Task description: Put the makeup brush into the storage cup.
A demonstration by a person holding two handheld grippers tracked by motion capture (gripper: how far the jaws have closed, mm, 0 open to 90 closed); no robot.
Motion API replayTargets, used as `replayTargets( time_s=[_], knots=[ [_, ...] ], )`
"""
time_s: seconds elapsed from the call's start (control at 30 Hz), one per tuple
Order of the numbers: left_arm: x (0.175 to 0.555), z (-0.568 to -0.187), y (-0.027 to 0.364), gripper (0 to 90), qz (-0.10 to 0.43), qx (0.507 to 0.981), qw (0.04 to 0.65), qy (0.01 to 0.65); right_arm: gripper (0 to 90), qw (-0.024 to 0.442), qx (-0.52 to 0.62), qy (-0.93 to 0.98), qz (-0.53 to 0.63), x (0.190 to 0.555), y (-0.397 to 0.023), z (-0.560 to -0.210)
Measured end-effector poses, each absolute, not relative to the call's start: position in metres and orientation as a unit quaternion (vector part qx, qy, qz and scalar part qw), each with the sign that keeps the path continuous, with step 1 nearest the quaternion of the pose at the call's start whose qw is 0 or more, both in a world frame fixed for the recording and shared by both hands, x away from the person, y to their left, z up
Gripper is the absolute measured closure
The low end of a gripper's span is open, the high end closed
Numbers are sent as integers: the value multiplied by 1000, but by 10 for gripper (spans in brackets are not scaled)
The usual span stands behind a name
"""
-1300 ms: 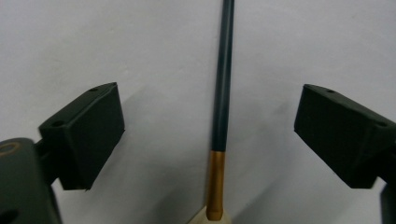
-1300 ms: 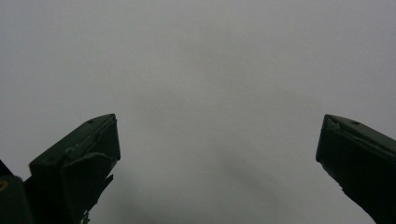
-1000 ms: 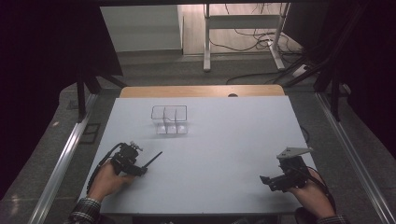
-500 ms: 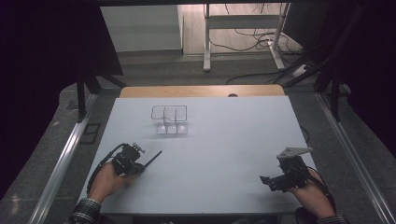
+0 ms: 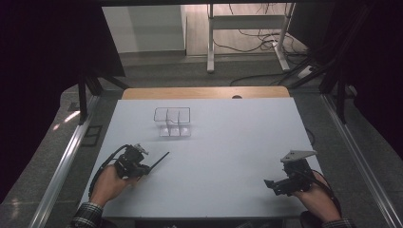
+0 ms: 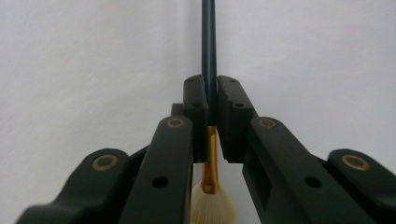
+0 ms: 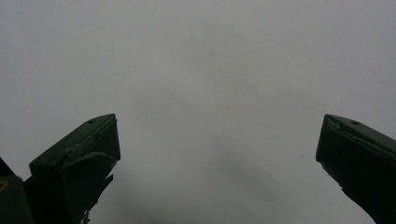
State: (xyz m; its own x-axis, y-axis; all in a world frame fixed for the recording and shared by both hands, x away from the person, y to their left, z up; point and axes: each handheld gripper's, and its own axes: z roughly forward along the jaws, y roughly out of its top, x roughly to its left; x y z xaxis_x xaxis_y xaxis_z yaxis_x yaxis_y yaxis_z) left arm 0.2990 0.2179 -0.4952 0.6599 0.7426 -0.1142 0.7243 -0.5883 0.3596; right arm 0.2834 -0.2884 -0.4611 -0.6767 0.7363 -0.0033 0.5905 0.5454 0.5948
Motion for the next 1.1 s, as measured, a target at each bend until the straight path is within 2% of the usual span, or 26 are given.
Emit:
replayTargets(
  time_s=[0.4, 0.73, 1.1],
  knots=[
    [293, -482, 201, 831, 28, 897, 227, 379, 0, 134, 365, 874, 290, 283, -282, -459],
    [290, -474, 188, 832, 27, 903, 244, 354, 0, 122, 367, 870, 306, 283, -278, -456],
    [289, -469, 174, 832, 10, 907, 259, 332, 0, 124, 360, 872, 308, 284, -271, -456]
  ],
)
